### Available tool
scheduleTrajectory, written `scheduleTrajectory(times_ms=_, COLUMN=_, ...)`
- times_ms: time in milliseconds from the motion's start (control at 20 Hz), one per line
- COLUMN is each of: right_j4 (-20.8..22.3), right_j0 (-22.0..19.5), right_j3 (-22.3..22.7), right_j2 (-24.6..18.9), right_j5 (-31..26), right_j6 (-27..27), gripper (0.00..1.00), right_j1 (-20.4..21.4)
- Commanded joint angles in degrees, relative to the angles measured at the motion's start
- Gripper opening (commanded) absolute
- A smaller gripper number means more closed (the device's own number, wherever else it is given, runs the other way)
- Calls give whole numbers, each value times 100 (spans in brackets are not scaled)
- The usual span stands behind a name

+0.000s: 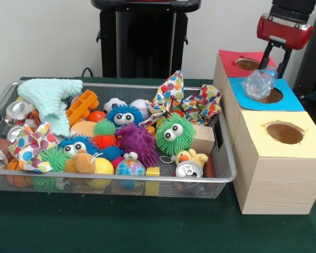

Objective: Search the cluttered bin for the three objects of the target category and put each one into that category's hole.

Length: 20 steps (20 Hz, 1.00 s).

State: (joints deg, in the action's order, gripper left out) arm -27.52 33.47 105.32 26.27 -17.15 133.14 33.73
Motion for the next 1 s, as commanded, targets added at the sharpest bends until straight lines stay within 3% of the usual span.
scheduleTrajectory(times_ms=50, right_j4=-268, right_j0=-79, right_j3=373, right_j2=-370, right_j5=-228, right_j6=1383, gripper=0, right_j1=-128)
scheduleTrajectory(times_ms=200, right_j4=-232, right_j0=-77, right_j3=318, right_j2=-360, right_j5=-290, right_j6=1321, gripper=0, right_j1=-133)
scheduleTrajectory(times_ms=250, right_j4=-201, right_j0=-114, right_j3=319, right_j2=-396, right_j5=-286, right_j6=1250, gripper=100, right_j1=-111)
scheduleTrajectory(times_ms=600, right_j4=-120, right_j0=-482, right_j3=468, right_j2=-771, right_j5=-137, right_j6=883, gripper=100, right_j1=70)
scheduleTrajectory(times_ms=1000, right_j4=-158, right_j0=-411, right_j3=532, right_j2=-713, right_j5=-324, right_j6=1078, gripper=100, right_j1=154)
